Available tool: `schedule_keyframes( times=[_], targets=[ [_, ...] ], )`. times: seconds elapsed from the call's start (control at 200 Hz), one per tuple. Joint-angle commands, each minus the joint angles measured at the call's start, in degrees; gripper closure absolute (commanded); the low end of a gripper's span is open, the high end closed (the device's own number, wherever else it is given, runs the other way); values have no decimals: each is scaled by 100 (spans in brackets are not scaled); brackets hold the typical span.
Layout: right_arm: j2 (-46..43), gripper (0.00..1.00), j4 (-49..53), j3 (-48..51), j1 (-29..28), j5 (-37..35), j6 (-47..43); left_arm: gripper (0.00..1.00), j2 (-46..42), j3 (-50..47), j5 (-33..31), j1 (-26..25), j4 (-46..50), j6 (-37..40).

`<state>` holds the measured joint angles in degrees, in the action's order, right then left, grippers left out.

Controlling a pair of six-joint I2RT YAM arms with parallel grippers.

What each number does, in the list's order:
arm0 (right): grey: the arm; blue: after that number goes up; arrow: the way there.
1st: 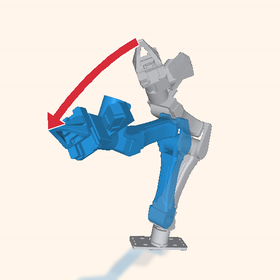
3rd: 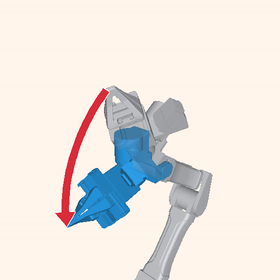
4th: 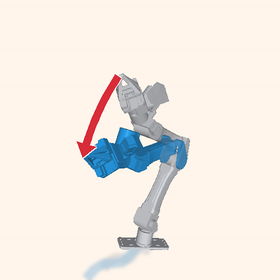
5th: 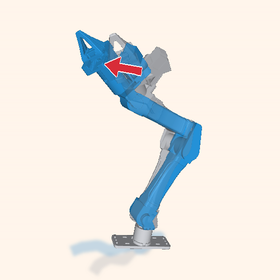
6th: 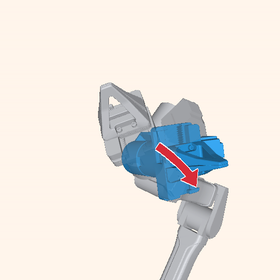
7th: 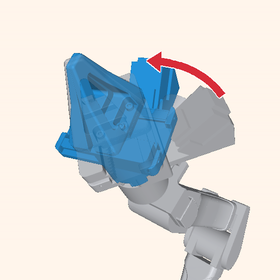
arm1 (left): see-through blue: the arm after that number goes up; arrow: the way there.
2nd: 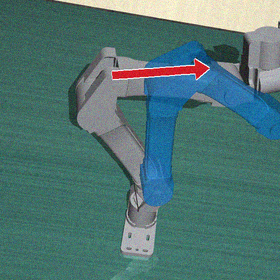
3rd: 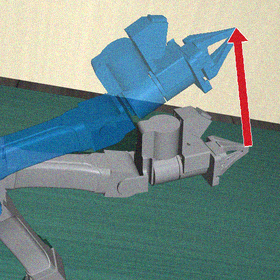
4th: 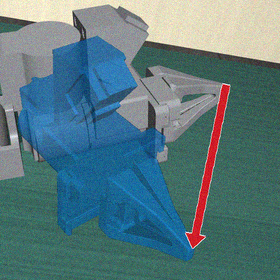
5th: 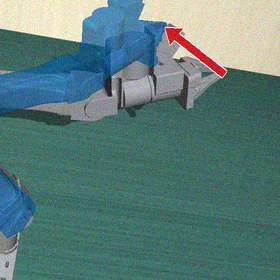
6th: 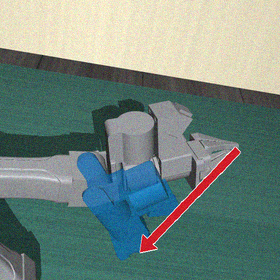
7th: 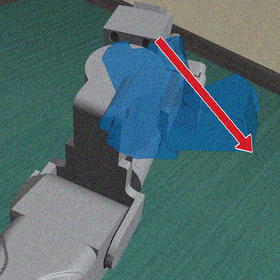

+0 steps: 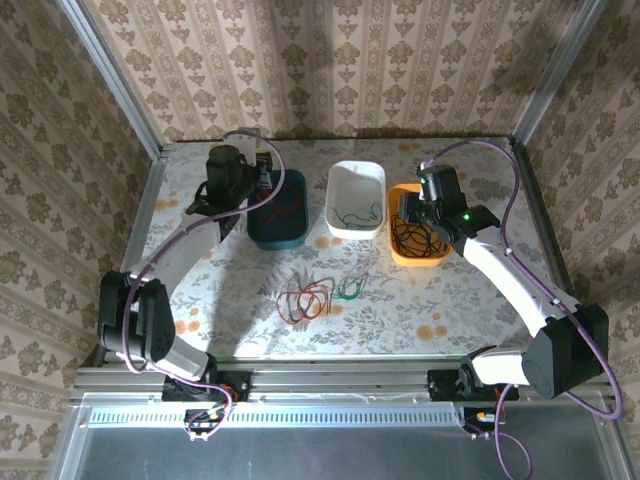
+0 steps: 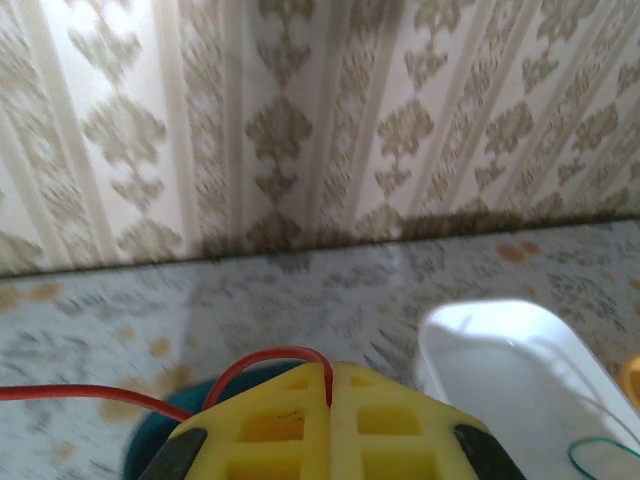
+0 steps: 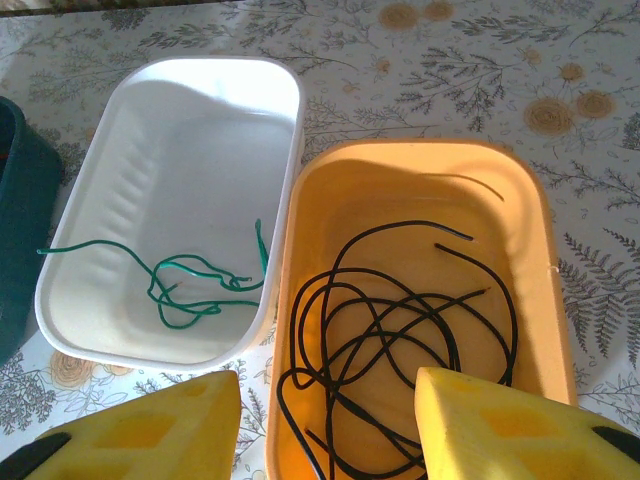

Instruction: Untangle the cables

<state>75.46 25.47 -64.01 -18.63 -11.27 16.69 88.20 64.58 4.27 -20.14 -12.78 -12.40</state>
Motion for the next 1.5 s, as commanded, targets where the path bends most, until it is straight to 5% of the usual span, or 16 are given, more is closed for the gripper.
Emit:
schedule_keyframes(
  times=[0.0,0.21,0.28,0.455,0.535,0.65,0.805,0.93,1.13,1.315,1.495],
  targets=[
    [-65,49,62,-15,9,48,1,100,420,-27,729,105,131,-700],
    [-143,49,94,36,5,-11,-23,100,1105,75,1070,133,305,-896],
    [-150,49,89,58,6,-14,-23,93,1323,193,1014,134,503,-907],
    [-115,49,88,42,9,12,-7,63,1699,605,831,133,826,-872],
    [-130,49,76,44,5,2,-1,38,1612,691,698,114,835,-782],
    [-140,49,78,72,15,-16,-29,26,1221,733,382,-16,972,-293],
    [-137,49,47,132,16,-11,-44,20,426,667,-208,-528,1786,825],
    [-134,49,3,201,13,-7,-40,18,-226,381,45,-1138,3082,1340],
    [-42,49,-60,283,16,98,-38,17,-1031,-538,80,-1795,4644,342],
    [-31,49,-122,306,16,99,-10,16,-1343,-1530,-434,-1896,5011,-1273],
    [-34,49,-69,275,18,81,-82,17,-946,-1855,-243,-1978,5059,-1519]
  ],
)
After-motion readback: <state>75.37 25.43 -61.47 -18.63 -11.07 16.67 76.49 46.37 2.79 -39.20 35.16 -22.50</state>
